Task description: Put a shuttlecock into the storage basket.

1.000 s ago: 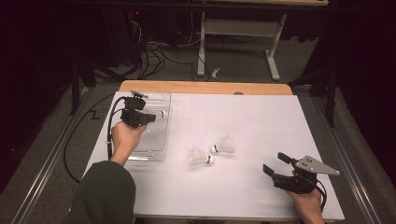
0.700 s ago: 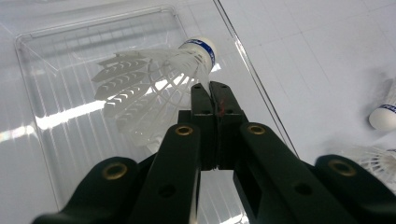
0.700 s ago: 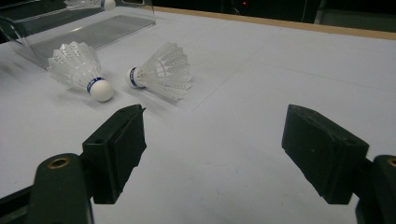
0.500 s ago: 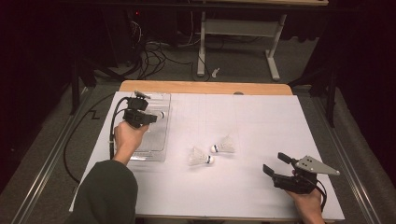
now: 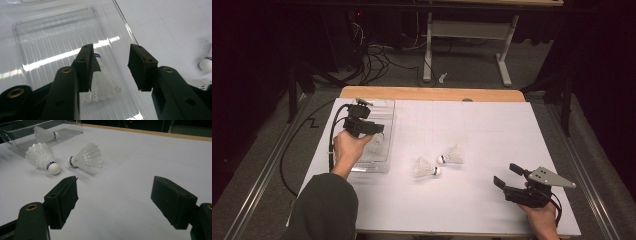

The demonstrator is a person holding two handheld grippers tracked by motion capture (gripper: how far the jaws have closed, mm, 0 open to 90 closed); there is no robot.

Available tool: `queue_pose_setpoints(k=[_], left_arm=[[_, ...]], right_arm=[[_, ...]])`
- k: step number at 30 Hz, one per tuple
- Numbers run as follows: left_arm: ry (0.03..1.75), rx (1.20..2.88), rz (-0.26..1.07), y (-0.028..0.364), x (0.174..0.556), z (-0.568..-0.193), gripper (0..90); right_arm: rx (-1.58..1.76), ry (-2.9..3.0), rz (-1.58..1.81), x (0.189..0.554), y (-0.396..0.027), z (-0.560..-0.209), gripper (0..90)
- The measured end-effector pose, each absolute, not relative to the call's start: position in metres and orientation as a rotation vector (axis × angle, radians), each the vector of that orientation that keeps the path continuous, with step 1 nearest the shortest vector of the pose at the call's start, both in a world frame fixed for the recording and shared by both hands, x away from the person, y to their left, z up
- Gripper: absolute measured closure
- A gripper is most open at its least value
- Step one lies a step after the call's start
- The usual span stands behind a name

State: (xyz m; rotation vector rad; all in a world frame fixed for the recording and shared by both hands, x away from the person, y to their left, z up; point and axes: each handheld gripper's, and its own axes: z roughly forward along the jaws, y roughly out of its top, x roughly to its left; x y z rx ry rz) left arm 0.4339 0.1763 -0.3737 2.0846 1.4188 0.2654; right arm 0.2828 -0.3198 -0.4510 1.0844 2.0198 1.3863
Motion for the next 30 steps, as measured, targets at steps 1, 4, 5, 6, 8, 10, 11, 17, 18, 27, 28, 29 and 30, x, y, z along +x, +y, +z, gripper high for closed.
queue_pose_setpoints(k=[1,4,5,6,8,10,11,17,18,27,28,29,30], left_arm=[[1.412,2.088,0.285,0.174,0.432,-0.372,52.5],[1.398,2.088,0.296,0.173,0.429,-0.371,50.0],[1.388,2.084,0.306,0.171,0.427,-0.370,49.3],[1.388,2.084,0.306,0.171,0.427,-0.370,49.0],[1.378,2.083,0.309,0.170,0.425,-0.369,48.0],[1.371,2.078,0.318,0.169,0.423,-0.367,47.3],[1.367,2.076,0.330,0.167,0.421,-0.367,45.7],[1.350,2.070,0.349,0.164,0.414,-0.365,42.5],[1.345,2.068,0.349,0.164,0.413,-0.365,42.1],[1.301,2.057,0.353,0.161,0.403,-0.362,40.4],[1.296,2.057,0.353,0.161,0.402,-0.361,40.5],[1.292,2.054,0.352,0.161,0.401,-0.361,40.5],[1.292,2.054,0.352,0.161,0.401,-0.361,40.5]], right_arm=[[1.085,2.020,1.387,0.283,-0.320,-0.451,22.0],[1.084,2.019,1.387,0.283,-0.320,-0.451,22.0],[1.084,2.019,1.386,0.283,-0.320,-0.451,22.0],[1.084,2.019,1.386,0.283,-0.320,-0.451,22.0],[1.084,2.020,1.387,0.283,-0.320,-0.451,21.9],[1.085,2.019,1.387,0.283,-0.320,-0.451,22.0],[1.085,2.019,1.387,0.283,-0.320,-0.451,21.9],[1.085,2.018,1.388,0.283,-0.320,-0.451,22.0],[1.085,2.019,1.388,0.283,-0.320,-0.451,22.0],[1.085,2.015,1.389,0.283,-0.320,-0.451,22.0],[1.085,2.015,1.390,0.283,-0.320,-0.451,22.0],[1.085,2.015,1.390,0.283,-0.320,-0.451,22.0],[1.085,2.015,1.390,0.283,-0.320,-0.451,22.0]])
